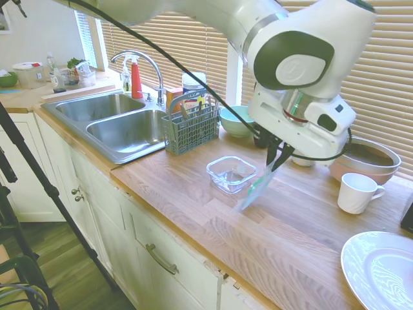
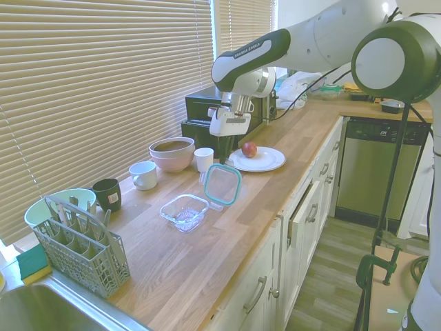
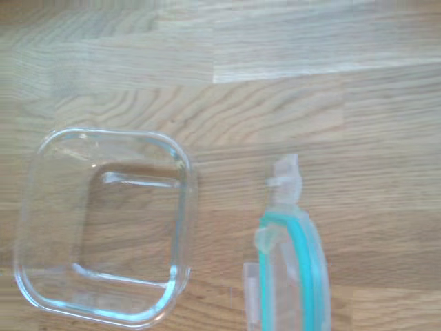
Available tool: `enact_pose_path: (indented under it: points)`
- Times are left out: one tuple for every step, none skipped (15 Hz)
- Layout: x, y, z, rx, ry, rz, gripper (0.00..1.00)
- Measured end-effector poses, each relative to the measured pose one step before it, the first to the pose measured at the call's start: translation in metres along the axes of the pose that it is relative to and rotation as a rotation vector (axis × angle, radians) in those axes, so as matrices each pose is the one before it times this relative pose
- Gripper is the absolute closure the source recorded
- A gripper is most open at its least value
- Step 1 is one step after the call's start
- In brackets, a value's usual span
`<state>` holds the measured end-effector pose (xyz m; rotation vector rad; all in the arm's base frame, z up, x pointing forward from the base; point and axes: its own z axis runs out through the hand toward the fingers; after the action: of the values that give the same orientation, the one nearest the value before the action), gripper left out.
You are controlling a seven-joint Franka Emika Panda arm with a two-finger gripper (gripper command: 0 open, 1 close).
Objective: Cover the lid of the food container
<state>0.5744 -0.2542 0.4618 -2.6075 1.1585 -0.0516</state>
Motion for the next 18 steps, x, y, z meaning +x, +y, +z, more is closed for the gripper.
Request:
enact_pose_path:
  points:
    - [-0.00491, -0.00752, -0.00250, -0.00356, 0.00201, 0.00024, 1.00]
    - [-0.00467, -0.00806, -0.00097, -0.00496, 0.00255, -0.00148, 1.00]
    - [-0.00442, -0.00766, -0.00023, -0.00595, 0.00191, -0.00196, 1.00]
    - [-0.00423, -0.00718, -0.00030, -0.00374, 0.00142, 0.00009, 1.00]
    - [-0.00375, -0.00596, -0.00089, -0.00400, 0.00255, -0.00022, 1.00]
    - [-0.00375, -0.00561, -0.00164, -0.00215, 0.00319, -0.00006, 1.00]
    - [-0.00389, -0.00577, -0.00192, 0.00010, 0.00292, 0.00052, 1.00]
    - [-0.00411, -0.00584, -0.00241, -0.00088, 0.00361, -0.00065, 1.00]
    - [-0.00369, -0.00581, -0.00292, -0.00376, 0.00509, -0.00127, 1.00]
    - [-0.00343, -0.00632, -0.00311, -0.00388, 0.00462, -0.00040, 1.00]
    - [-0.00261, -0.00607, -0.00403, -0.00208, 0.00546, 0.00002, 1.00]
    - [-0.00155, -0.00535, -0.00412, -0.00038, 0.00612, 0.00215, 1.00]
    - [-0.00130, -0.00443, -0.00439, 0.00005, 0.00371, 0.00090, 1.00]
    - [-0.00108, -0.00314, -0.00391, -0.00002, 0.00033, 0.00097, 1.00]
    - [-0.00099, -0.00303, -0.00246, -0.00006, 0.00120, 0.00001, 1.00]
    - [-0.00143, -0.00388, -0.00062, -0.00296, -0.00236, -0.00056, 1.00]
    - [-0.00185, -0.00543, 0.00156, -0.00513, -0.00182, -0.00192, 1.00]
    - [-0.00211, -0.00718, 0.00377, -0.00889, -0.00037, -0.00413, 1.00]
